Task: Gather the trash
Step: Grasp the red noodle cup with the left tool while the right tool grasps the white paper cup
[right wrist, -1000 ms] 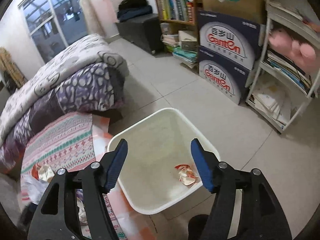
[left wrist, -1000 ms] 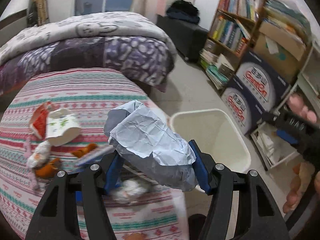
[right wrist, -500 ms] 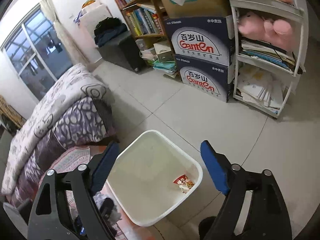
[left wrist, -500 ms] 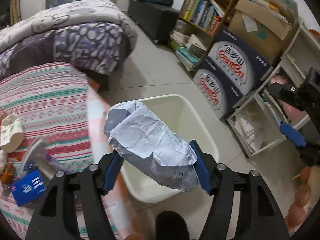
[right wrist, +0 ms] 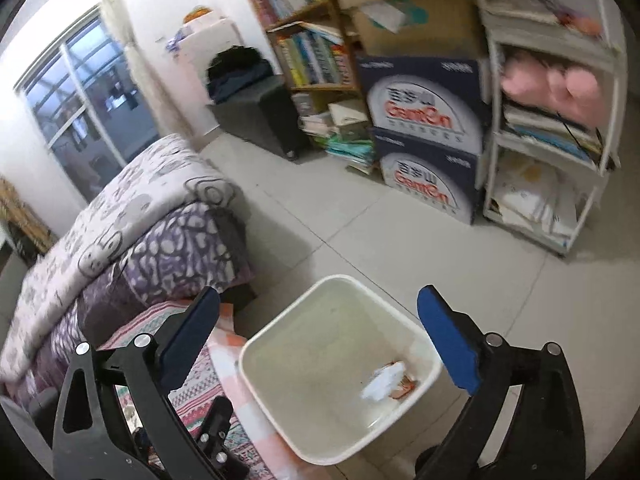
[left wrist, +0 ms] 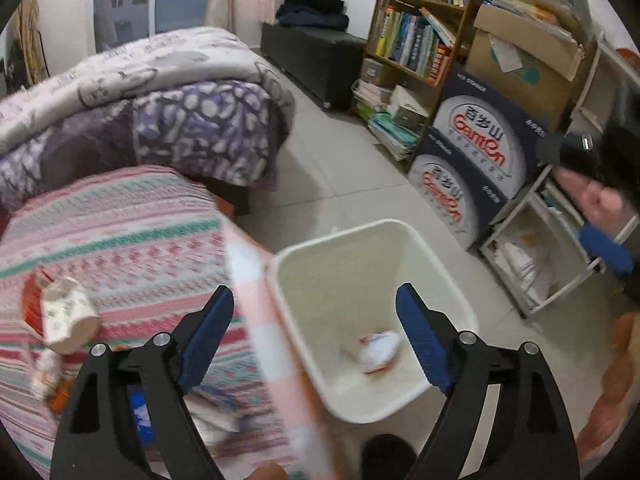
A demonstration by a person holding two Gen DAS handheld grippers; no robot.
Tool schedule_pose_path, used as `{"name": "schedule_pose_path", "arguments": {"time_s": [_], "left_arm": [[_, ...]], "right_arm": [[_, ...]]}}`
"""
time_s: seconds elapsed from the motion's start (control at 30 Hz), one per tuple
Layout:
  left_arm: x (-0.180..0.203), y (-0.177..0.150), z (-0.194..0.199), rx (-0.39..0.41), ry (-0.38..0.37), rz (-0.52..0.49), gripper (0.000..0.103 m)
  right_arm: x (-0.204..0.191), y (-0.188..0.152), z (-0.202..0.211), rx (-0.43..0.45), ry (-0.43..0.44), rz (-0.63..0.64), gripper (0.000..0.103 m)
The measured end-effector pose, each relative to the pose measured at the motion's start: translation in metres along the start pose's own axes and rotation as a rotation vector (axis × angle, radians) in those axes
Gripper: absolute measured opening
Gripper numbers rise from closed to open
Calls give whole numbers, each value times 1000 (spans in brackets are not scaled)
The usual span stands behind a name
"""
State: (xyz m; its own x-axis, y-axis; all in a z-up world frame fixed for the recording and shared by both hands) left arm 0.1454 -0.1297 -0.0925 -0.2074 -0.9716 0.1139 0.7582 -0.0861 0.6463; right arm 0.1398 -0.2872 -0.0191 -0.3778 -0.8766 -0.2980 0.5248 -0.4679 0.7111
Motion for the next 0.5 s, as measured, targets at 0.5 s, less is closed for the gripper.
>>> {"name": "schedule_pose_path", "arguments": {"time_s": [0.5], "left_arm": [[-194,6,-3,-64,361,79,86]], "right_arm": [[-92,-63,-55,-233,115,105,96]]}}
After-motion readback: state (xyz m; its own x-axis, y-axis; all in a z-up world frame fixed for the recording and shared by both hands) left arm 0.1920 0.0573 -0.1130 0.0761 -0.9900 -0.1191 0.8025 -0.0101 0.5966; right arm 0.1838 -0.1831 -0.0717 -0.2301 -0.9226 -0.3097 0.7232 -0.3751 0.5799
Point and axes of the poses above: each gripper's, at about its wrist camera, not at the fingertips, and z roughly against the way its jaws point, x to its right, y to its top, the point moved 9 cm from there along -z, roughly the way its jaws point, and after that the axes turned 1 degree about y, right-handed, at the moved point
